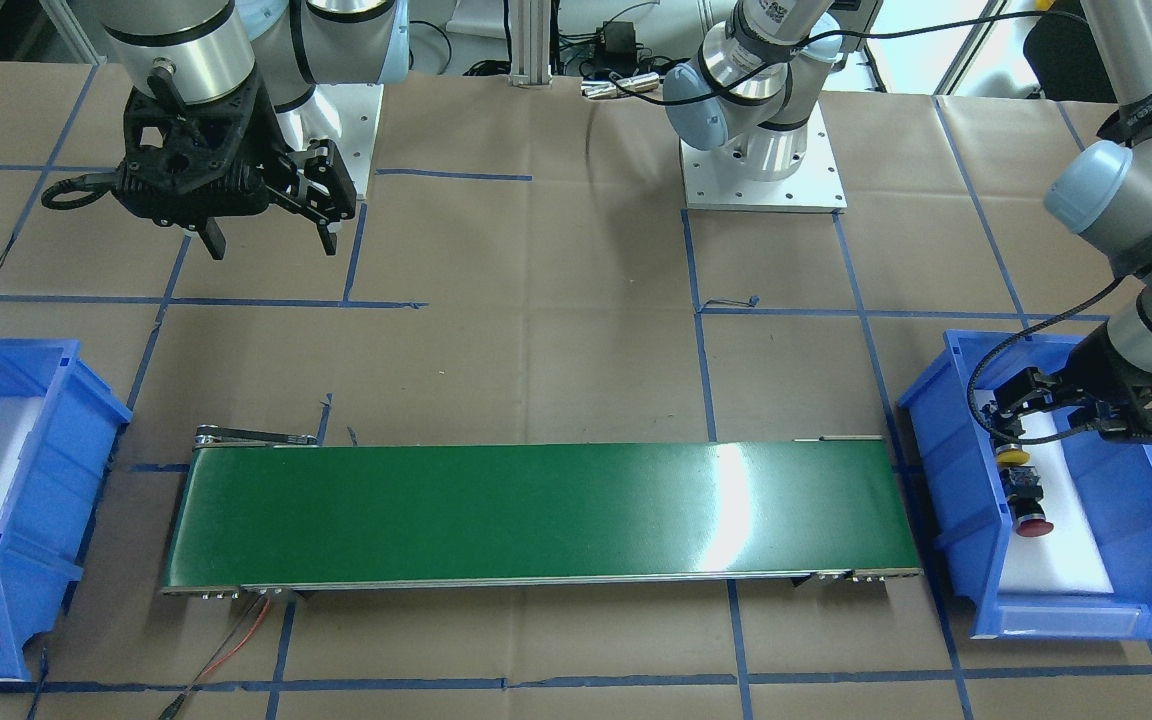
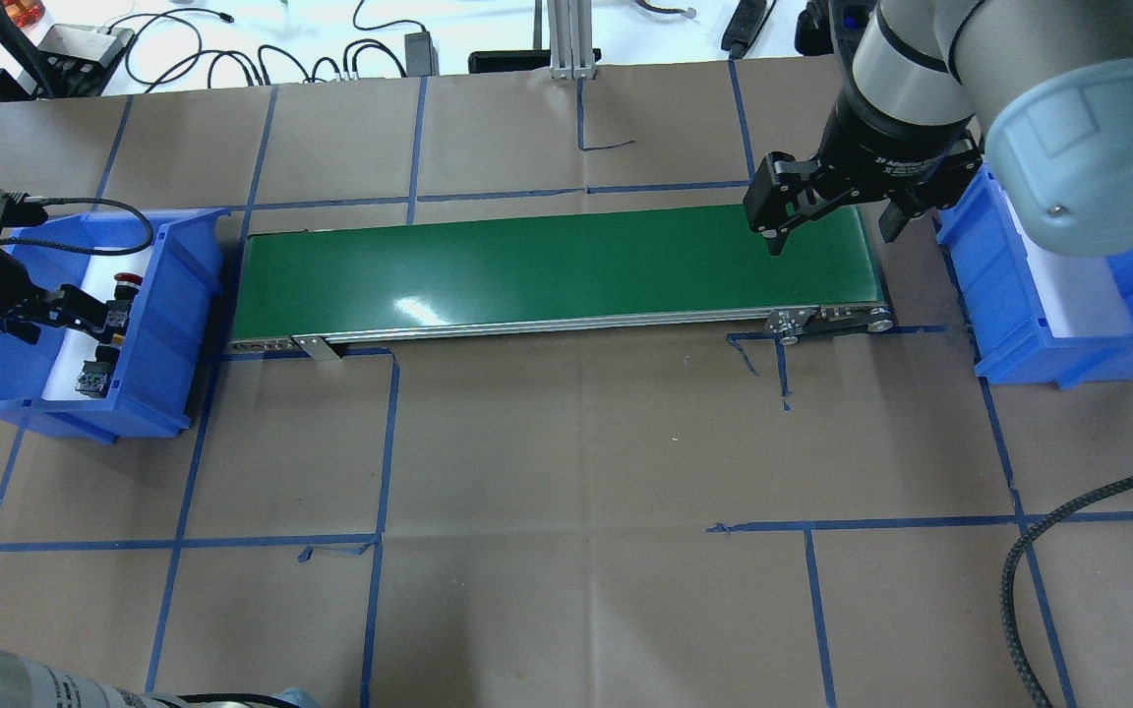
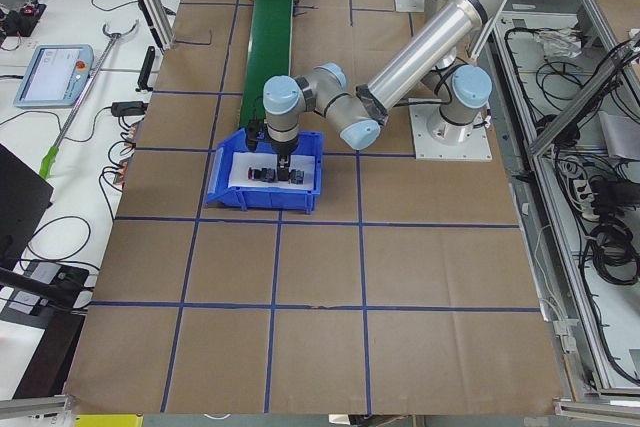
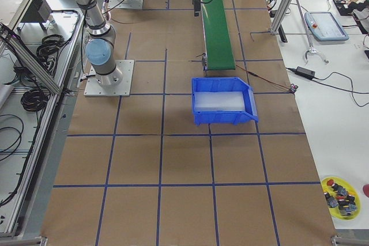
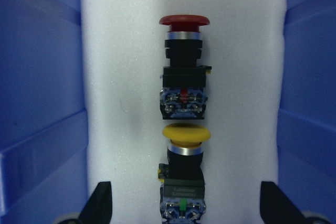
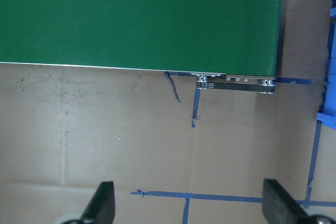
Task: Transport two buttons from left to right
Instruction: 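Lower the left gripper and grasp the yellow-capped push button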
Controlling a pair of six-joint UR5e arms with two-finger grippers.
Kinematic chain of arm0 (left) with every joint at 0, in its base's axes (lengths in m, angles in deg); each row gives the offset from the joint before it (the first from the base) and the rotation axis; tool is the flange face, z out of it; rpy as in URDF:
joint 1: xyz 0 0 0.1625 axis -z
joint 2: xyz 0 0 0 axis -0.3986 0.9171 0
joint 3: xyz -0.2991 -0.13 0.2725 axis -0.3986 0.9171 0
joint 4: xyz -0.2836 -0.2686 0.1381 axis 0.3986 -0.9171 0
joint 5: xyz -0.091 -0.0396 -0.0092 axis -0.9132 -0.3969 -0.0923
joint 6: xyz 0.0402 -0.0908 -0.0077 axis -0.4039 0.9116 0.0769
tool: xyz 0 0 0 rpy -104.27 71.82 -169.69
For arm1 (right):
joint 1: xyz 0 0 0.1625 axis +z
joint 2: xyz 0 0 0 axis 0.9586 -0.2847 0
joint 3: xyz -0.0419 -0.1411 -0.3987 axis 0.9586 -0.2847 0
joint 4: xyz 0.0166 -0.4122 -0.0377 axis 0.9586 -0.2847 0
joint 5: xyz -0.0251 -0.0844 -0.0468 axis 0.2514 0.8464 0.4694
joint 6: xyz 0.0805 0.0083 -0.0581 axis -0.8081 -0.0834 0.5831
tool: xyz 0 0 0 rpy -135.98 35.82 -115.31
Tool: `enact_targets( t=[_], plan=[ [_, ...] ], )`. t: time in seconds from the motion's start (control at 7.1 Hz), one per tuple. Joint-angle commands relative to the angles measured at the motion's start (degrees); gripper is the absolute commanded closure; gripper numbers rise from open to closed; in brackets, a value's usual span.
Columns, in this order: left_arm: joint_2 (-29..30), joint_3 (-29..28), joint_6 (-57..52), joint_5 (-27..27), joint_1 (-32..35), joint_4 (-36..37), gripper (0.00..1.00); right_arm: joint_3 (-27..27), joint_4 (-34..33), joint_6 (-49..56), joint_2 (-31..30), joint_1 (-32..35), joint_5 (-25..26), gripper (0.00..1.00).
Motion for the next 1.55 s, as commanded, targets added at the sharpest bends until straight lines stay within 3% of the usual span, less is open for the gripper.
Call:
enact_targets(
  t=[0.0, 0.56, 0.7, 0.84, 0.99, 1.13, 1.41],
  plan=[
    [2.60, 3.89, 0.00, 0.05, -0.18, 6.75, 0.00, 0.07, 0.02, 0.00, 0.02, 0.00, 0.13, 0.00],
    [3.94, 4.17, 0.26, 0.14, -0.10, 8.09, 0.01, 0.07, -0.07, 0.00, 0.10, 0.09, 0.13, 0.00],
    [3.76, 4.09, 0.35, -0.12, -0.10, 8.09, 0.17, 0.07, -0.16, 0.00, 0.10, 0.09, 0.13, 0.00],
    [3.32, 3.74, 0.43, 0.31, -0.01, 8.01, 0.50, 0.07, -0.24, 0.00, 0.10, 0.09, 0.13, 0.00],
    [3.23, 3.73, 0.43, 0.49, -0.01, 8.00, 0.70, 0.07, -0.16, 0.00, 0.02, 0.09, 0.13, 0.00],
    [3.06, 3.21, 0.43, 0.49, 0.08, 7.74, 0.85, 0.07, -0.24, 0.00, 0.10, 0.09, 0.13, 0.00],
    [3.06, 3.03, 0.52, 0.49, -0.09, 7.21, 0.98, -0.02, -0.24, 0.00, 0.02, 0.09, 0.21, 0.00]
  ],
)
